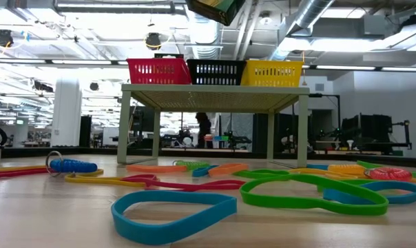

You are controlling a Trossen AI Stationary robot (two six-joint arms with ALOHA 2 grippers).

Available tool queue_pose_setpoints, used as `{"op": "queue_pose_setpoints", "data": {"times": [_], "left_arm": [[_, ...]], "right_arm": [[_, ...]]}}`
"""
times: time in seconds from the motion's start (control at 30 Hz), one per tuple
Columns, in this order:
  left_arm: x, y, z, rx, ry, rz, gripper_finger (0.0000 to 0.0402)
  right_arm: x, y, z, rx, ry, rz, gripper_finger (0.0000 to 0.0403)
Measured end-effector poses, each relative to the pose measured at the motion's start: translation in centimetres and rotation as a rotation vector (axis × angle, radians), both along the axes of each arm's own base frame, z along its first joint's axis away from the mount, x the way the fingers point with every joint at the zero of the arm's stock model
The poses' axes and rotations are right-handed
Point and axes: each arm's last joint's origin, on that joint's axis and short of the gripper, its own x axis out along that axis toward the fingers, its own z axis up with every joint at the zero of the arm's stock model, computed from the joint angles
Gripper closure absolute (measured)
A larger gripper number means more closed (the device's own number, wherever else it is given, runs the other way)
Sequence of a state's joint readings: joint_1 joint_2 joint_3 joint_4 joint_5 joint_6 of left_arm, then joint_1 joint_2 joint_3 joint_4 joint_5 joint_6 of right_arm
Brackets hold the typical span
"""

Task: Pick & Place Office Desk Supplies
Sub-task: Put the crayon box into the red bin on the shelf

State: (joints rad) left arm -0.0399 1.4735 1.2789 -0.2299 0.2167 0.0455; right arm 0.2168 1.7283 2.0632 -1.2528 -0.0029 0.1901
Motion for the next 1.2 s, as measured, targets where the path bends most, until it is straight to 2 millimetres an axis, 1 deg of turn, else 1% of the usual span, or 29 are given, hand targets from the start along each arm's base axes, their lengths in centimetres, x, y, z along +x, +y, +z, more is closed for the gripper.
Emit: {"op": "queue_pose_setpoints", "data": {"times": [0.1,0.23,0.3,0.4,0.47,0.53,0.6,0.7,0.83,0.97,1.07,1.2], "left_arm": [[-0.7,0.2,0.5,0.024,0.006,0.05,0.0298],[-2.8,0.6,2.0,0.092,0.0,0.092,0.029],[-4.2,0.7,3.0,0.113,-0.059,0.096,0.029],[-6.9,1.2,3.7,0.164,-0.171,0.159,0.0296],[-9.1,1.9,3.6,0.193,-0.257,0.222,0.0297],[-11.1,2.7,3.2,0.201,-0.375,0.3,0.0295],[-12.8,3.7,2.4,0.202,-0.485,0.371,0.0288],[-14.2,5.0,0.0,0.229,-0.519,0.441,0.0282],[-14.0,6.1,-4.3,0.21,-0.442,0.438,0.0287],[-14.0,6.6,-5.8,0.19,-0.496,0.433,0.0295],[-14.2,7.2,-7.0,0.192,-0.453,0.448,0.0294],[-14.4,7.7,-7.4,0.155,-0.458,0.431,0.0288]], "right_arm": [[-2.2,0.2,2.4,-0.01,-0.058,0.003,0.0149],[-6.8,0.5,5.8,-0.064,-0.203,-0.033,0.0148],[-9.2,0.7,7.1,-0.086,-0.271,-0.06,0.0148],[-12.4,1.3,8.4,-0.12,-0.362,-0.105,0.0148],[-14.0,1.7,8.6,-0.14,-0.401,-0.129,0.0148],[-15.1,2.2,8.3,-0.163,-0.421,-0.139,0.0148],[-15.7,2.7,7.8,-0.182,-0.43,-0.152,0.0148],[-16.0,3.3,6.5,-0.217,-0.415,-0.172,0.0148],[-15.6,4.2,4.4,-0.244,-0.376,-0.165,0.0148],[-15.3,4.9,2.9,-0.249,-0.378,-0.147,0.0148],[-15.6,5.1,2.5,-0.224,-0.402,-0.134,0.0148],[-16.2,5.5,2.0,-0.179,-0.428,-0.125,0.0148]]}}
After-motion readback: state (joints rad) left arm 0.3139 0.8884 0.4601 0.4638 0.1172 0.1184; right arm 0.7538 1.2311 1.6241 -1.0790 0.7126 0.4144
